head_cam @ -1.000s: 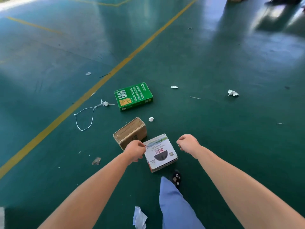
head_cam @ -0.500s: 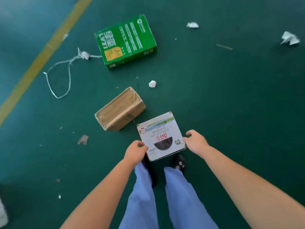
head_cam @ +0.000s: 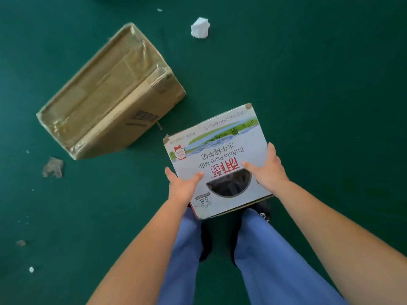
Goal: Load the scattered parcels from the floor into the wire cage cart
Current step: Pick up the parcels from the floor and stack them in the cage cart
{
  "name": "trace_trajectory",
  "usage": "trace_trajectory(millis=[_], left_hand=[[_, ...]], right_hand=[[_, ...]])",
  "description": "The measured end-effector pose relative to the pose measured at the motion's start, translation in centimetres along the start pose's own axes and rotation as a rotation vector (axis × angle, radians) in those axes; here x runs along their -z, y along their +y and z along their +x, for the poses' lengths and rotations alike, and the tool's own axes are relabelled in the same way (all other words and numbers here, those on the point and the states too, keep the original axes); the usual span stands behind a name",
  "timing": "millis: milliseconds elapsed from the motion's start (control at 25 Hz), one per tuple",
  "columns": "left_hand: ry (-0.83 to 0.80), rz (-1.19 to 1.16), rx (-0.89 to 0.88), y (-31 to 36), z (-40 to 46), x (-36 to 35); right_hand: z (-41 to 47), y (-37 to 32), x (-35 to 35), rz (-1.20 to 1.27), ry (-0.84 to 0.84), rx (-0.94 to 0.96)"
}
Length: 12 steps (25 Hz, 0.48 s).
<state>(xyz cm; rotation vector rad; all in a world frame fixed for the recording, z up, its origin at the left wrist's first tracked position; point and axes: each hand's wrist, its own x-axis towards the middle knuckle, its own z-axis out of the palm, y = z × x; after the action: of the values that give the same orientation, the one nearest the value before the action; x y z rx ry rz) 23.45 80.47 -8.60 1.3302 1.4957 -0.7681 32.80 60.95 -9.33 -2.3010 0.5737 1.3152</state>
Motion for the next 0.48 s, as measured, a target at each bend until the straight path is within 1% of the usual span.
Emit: trace_trajectory(millis=[120,240,320,400,480], left_hand=[[0.026,-0.101,0.013,-0.2,2.4,-1.4],[0.065,-0.12,0.009,0.3,0.8,-1.8],[0.091,-0.074,0.003,0.9,-2.2,-1.5],[0.089,-0.061,-0.014,2.4,-6.9,-0.5],[0.078,-0.037,-0.069,4.5,-11.9,0.6]], right_hand=[[2.3,0.4,-1.2,-0.038,0.049,-0.044],[1.5,-0.8,-0.3,-0.046,0.112,-0.093],[-0.9,-1.7,1.7,-0.071,0.143,-0.099],[-5.0,-2.7,5.0,-0.072,0.168,-0.09],[-9.6,-3.8,9.1,-0.053,0.199,-0.067]])
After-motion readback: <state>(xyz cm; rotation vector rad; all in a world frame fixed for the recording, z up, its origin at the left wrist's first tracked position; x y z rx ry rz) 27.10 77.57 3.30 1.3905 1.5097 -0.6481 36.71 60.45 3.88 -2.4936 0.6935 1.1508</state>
